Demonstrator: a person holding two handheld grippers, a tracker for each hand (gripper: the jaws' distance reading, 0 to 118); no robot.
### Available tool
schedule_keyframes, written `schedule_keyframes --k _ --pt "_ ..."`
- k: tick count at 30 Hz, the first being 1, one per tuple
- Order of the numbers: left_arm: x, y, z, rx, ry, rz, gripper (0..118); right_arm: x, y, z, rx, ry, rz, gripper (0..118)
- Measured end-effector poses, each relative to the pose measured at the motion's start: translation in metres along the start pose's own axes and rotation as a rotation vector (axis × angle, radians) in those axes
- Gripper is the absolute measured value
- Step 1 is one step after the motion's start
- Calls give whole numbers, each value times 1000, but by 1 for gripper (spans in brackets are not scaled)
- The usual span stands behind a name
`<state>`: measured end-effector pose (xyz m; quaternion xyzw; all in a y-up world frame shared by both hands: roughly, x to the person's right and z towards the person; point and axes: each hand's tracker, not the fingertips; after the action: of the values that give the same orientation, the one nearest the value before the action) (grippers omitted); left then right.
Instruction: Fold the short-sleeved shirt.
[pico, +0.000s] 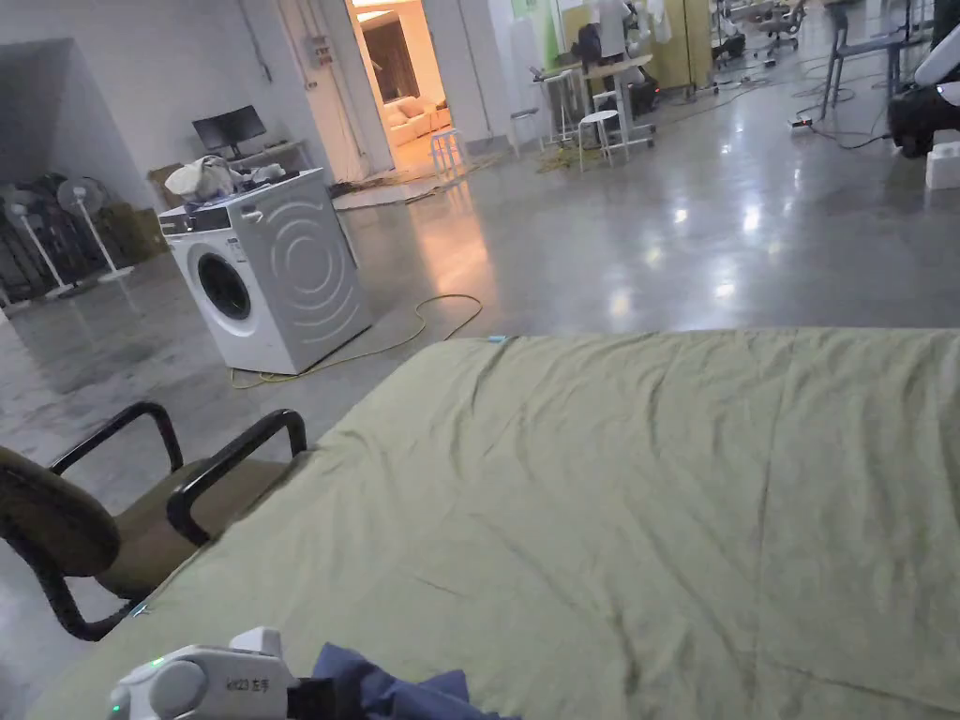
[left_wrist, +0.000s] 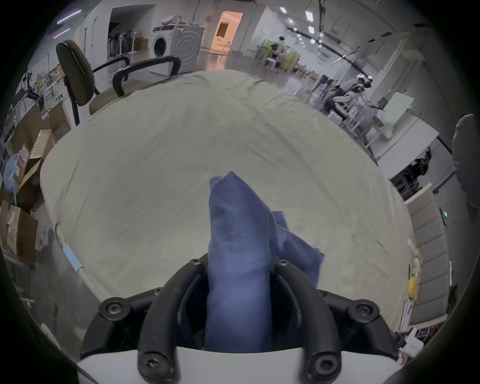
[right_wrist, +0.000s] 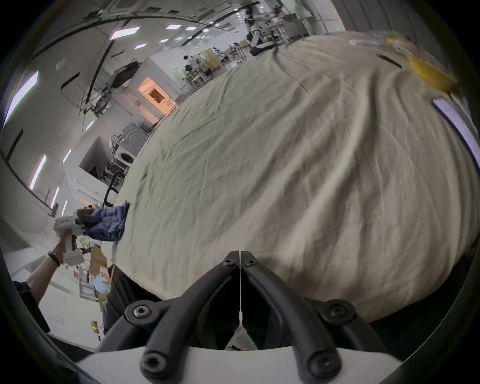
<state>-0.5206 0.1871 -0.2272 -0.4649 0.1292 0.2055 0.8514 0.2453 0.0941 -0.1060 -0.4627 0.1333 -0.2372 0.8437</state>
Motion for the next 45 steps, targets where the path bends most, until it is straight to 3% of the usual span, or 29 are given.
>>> schedule_keyframes --k 1,2,3,5,8,14,19,22,25,26,28,33,37,39,40,41,42,43,45 --pt "11 -2 -8 -16 -13 38 63 -2 0 1 5 -2 10 0" --pt "14 -1 -13 23 133 58 75 -4 0 4 10 -3 20 0" --pt "17 -1 -15 36 227 69 79 -7 0 7 17 -9 48 0" --pt "18 2 1 93 277 30 79 -12 2 16 44 -20 123 0" --pt "42 3 49 258 374 -76 79 -16 8 30 93 -11 174 0" --pt "129 -42 178 547 30 -339 79 -43 48 68 294 -21 269 0" --pt "239 -125 243 818 -146 -572 79 -79 84 117 530 -12 374 0" --pt "264 -154 236 922 -92 -624 78 -99 94 144 672 -57 425 0" --pt "300 -171 248 973 -195 -550 77 -114 98 160 796 -130 474 0" --pt "308 -174 250 977 -242 -490 75 -118 99 163 804 -126 473 0" --pt "321 -179 257 1010 -306 -441 62 -122 102 168 826 -97 493 0" --pt "335 -196 273 1005 -239 -572 8 -126 104 181 853 -93 484 0" --pt "328 -211 269 1000 -236 -585 0 -130 94 187 872 -149 491 0" --pt "324 -209 268 1009 -264 -500 0 -137 91 189 934 -192 471 0" --pt "324 -210 266 1001 -257 -505 0 -139 93 192 973 -163 578 0" --pt "323 -208 265 994 -260 -503 0 -134 92 184 825 -111 479 0" --pt "322 -208 265 1003 -249 -499 0 -139 93 188 907 -162 564 0" --pt "320 -208 264 998 -249 -496 0 -140 90 184 884 -182 536 0" --pt "317 -207 264 1004 -247 -498 0 -141 90 185 896 -193 574 0"
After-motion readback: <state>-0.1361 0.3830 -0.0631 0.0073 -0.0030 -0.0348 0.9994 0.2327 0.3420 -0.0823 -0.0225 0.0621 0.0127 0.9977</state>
